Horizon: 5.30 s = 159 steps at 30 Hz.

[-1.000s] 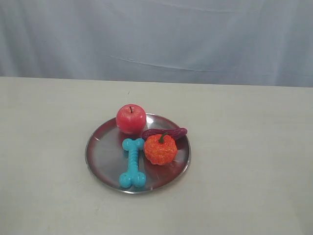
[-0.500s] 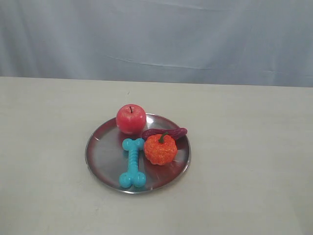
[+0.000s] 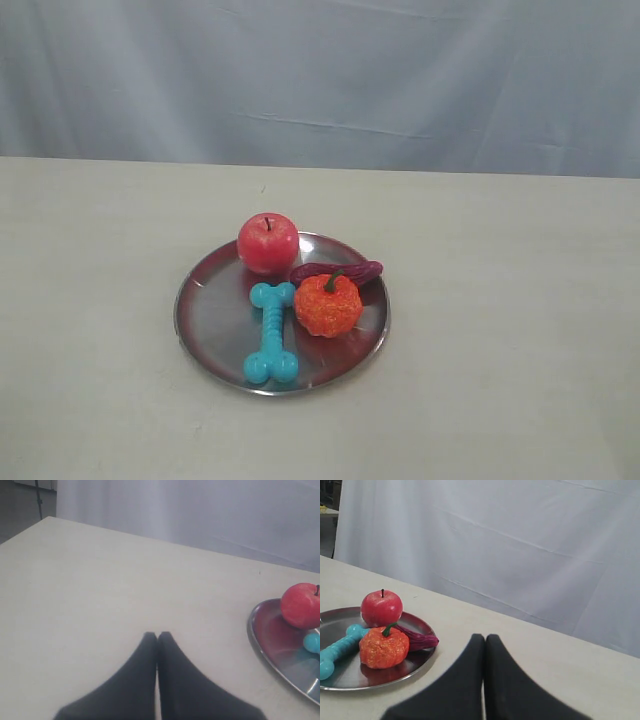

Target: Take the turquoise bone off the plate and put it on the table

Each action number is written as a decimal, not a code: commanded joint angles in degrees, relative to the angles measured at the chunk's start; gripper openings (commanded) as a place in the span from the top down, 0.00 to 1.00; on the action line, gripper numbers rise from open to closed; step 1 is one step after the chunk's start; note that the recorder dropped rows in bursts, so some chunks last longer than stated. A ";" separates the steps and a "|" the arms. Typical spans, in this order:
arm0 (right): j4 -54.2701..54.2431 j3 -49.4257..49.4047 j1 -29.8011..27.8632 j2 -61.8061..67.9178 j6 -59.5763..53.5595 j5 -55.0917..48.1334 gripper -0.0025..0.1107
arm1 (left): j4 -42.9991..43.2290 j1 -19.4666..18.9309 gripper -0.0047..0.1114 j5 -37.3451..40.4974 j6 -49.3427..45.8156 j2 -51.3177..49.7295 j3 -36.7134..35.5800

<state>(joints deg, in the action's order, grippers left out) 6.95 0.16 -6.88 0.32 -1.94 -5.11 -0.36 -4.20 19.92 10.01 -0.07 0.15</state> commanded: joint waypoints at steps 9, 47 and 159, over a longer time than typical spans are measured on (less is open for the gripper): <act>0.89 5.45 -0.31 -0.32 5.67 -1.19 0.98 | -0.06 -0.26 0.96 -0.31 0.11 0.07 -0.15; -17.25 60.75 12.94 63.61 5.67 -47.56 0.98 | -0.06 -0.26 0.96 -0.31 0.11 0.07 -0.15; 2.20 92.52 27.83 118.88 31.59 -37.11 0.98 | -0.06 -0.26 0.96 -0.31 0.11 0.07 -0.15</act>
<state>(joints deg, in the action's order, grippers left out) 8.94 92.40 20.99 123.57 29.14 -41.57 -0.36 -4.20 19.92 10.01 -0.07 0.15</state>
